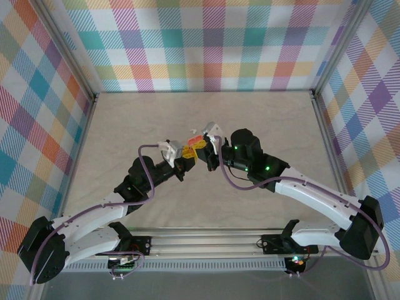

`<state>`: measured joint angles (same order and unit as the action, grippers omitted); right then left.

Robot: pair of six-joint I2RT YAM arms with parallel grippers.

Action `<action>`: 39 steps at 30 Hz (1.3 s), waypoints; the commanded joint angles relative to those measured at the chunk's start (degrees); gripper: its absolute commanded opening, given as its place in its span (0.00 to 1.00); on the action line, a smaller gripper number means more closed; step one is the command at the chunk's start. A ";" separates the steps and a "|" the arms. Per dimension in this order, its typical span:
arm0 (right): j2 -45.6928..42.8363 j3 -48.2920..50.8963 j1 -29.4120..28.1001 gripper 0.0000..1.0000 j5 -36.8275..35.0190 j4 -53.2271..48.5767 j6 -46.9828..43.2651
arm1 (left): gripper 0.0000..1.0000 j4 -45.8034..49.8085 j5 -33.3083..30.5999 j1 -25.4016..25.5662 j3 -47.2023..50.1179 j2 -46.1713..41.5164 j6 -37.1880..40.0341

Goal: Insert the wireless bluetooth earbuds into the charging case

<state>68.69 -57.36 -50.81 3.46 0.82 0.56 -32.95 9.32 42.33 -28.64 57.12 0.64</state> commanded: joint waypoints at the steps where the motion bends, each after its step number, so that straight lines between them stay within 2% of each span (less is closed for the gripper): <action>1: -1.13 -1.48 0.09 0.08 -3.34 0.67 -1.07 | 0.00 -1.19 0.00 0.74 0.31 -1.65 -0.13; 15: -1.91 -2.62 0.09 0.08 -6.37 -0.52 0.85 | 0.00 -0.54 -0.11 0.73 0.96 -2.51 -0.33; 39: 1.23 -3.37 -0.08 0.08 -2.86 -0.91 6.79 | 0.00 -0.53 0.15 0.73 0.25 -1.19 -0.32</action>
<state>69.67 -58.94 -50.92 -0.86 -0.51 5.17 -31.57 8.45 42.37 -28.29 55.99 0.64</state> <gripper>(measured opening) 0.084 0.185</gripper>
